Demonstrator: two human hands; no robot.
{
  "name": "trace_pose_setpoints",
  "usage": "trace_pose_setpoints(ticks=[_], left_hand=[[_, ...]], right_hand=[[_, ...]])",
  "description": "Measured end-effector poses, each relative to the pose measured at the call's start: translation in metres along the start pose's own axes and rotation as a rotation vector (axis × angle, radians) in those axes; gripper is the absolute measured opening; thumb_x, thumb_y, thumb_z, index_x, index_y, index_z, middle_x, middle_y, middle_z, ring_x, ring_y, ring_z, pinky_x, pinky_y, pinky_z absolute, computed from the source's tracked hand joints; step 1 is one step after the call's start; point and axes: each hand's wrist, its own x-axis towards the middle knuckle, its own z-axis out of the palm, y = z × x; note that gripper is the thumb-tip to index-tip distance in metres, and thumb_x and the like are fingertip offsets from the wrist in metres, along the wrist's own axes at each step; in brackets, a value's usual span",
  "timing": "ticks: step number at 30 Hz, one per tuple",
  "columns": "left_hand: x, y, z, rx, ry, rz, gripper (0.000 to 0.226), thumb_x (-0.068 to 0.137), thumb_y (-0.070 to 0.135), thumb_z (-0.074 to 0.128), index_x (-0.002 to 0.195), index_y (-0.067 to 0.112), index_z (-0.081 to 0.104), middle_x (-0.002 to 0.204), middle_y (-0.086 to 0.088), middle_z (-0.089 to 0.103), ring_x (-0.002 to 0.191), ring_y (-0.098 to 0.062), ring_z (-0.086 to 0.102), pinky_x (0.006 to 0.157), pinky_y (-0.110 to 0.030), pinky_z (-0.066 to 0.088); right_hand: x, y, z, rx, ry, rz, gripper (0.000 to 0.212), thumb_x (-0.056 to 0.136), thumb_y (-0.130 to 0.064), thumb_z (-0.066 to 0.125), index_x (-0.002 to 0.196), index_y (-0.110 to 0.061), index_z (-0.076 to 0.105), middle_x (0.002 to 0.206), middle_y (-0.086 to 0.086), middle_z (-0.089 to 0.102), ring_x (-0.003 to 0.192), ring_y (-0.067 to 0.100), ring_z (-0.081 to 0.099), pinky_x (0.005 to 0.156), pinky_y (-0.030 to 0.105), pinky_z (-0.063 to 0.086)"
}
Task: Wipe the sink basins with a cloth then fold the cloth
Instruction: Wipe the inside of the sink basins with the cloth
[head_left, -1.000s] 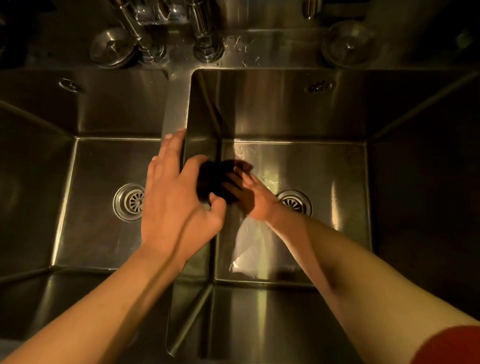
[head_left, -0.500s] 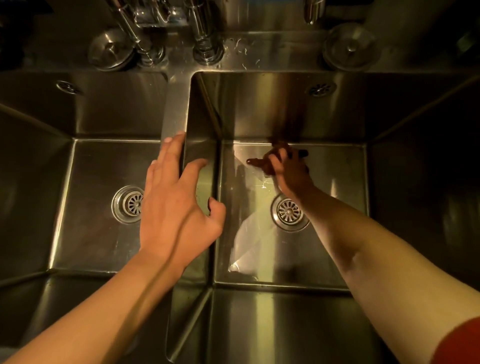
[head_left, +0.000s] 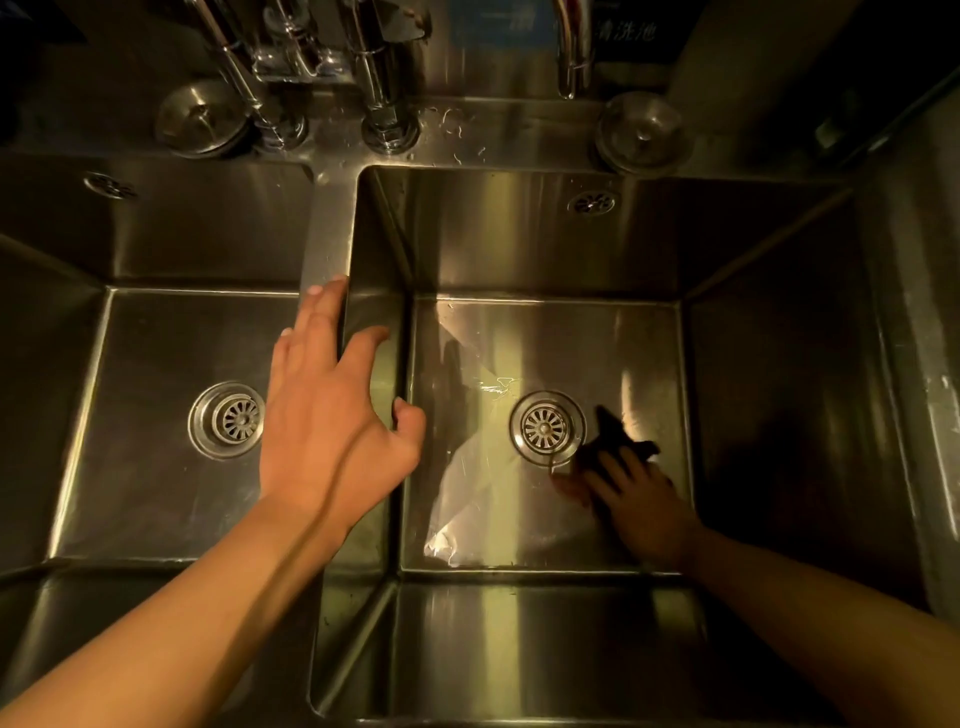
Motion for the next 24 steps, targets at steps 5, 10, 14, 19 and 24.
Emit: trace_pose_setpoints(ticks=[5, 10, 14, 19, 24], left_hand=[[0.0, 0.002, -0.001, 0.009, 0.0, -0.013, 0.062, 0.071, 0.038, 0.063, 0.129, 0.017, 0.064, 0.169, -0.007, 0.022, 0.158, -0.025, 0.016, 0.125, -0.051, 0.026], [-0.001, 0.002, 0.0, -0.001, 0.003, -0.031, 0.064, 0.069, 0.037, 0.064, 0.129, 0.017, 0.064, 0.169, -0.004, 0.021, 0.157, -0.026, 0.018, 0.123, -0.054, 0.029], [-0.002, 0.002, 0.001, -0.004, 0.008, -0.024, 0.059, 0.07, 0.037, 0.066, 0.126, 0.019, 0.063, 0.169, -0.004, 0.022, 0.157, -0.025, 0.018, 0.122, -0.055, 0.031], [-0.003, 0.001, 0.0, -0.006, 0.008, -0.025, 0.06, 0.071, 0.039, 0.063, 0.128, 0.02, 0.063, 0.169, -0.003, 0.021, 0.156, -0.025, 0.02, 0.121, -0.054, 0.034], [-0.001, 0.005, -0.001, -0.021, -0.004, -0.043, 0.062, 0.072, 0.039, 0.063, 0.131, 0.019, 0.063, 0.169, -0.003, 0.021, 0.158, -0.024, 0.018, 0.124, -0.052, 0.03]], right_hand=[[0.023, -0.078, 0.002, -0.104, 0.17, -0.523, 0.055, 0.092, -0.029, 0.048, 0.146, -0.026, 0.051, 0.155, 0.008, 0.047, 0.145, 0.034, 0.042, 0.104, 0.058, 0.048], [0.091, -0.136, -0.043, -0.031, 0.196, -0.549, 0.062, 0.095, -0.041, 0.055, 0.153, -0.024, 0.04, 0.161, 0.011, 0.036, 0.154, 0.036, 0.023, 0.121, 0.06, 0.023], [0.152, -0.131, -0.093, 0.059, 0.289, -0.298, 0.063, 0.103, -0.047, 0.039, 0.161, -0.027, 0.025, 0.17, 0.009, 0.013, 0.157, 0.037, 0.006, 0.123, 0.059, 0.008], [0.174, -0.05, -0.121, 0.189, 0.351, 0.067, 0.073, 0.101, -0.048, 0.043, 0.164, -0.025, 0.014, 0.171, 0.011, 0.001, 0.157, 0.037, -0.003, 0.123, 0.058, 0.008], [0.109, 0.046, -0.078, 0.295, 0.349, 0.29, 0.074, 0.098, -0.044, 0.054, 0.161, -0.019, 0.025, 0.168, 0.014, 0.019, 0.154, 0.04, 0.013, 0.12, 0.06, 0.021]])
